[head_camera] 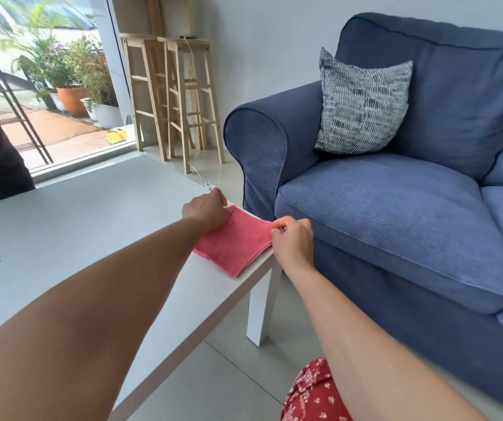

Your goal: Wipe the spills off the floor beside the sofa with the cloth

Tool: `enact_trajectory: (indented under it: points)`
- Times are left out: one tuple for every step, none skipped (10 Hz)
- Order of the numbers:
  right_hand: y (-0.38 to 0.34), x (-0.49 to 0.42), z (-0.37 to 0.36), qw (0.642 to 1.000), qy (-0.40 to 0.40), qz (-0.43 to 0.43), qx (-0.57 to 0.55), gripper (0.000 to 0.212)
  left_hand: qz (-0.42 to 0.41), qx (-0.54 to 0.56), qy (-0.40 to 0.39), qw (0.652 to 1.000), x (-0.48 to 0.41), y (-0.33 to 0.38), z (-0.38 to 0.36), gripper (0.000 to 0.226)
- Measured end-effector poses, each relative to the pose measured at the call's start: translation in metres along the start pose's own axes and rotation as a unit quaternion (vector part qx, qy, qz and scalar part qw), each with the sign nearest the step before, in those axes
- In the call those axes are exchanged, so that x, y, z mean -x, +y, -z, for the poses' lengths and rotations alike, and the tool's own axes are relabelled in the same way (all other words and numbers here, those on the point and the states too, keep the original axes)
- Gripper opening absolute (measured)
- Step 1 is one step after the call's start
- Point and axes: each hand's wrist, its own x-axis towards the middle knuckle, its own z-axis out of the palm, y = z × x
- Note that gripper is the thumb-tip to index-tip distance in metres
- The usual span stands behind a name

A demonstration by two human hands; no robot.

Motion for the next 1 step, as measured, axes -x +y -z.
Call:
enact_trajectory:
  points:
    - [-0.0003,0.0007,0.0078,0.999,0.016,-0.02,-0.04,0.017,0.003,-0.021,0.059,0.998,0.0046,0.009,0.0006,0.038]
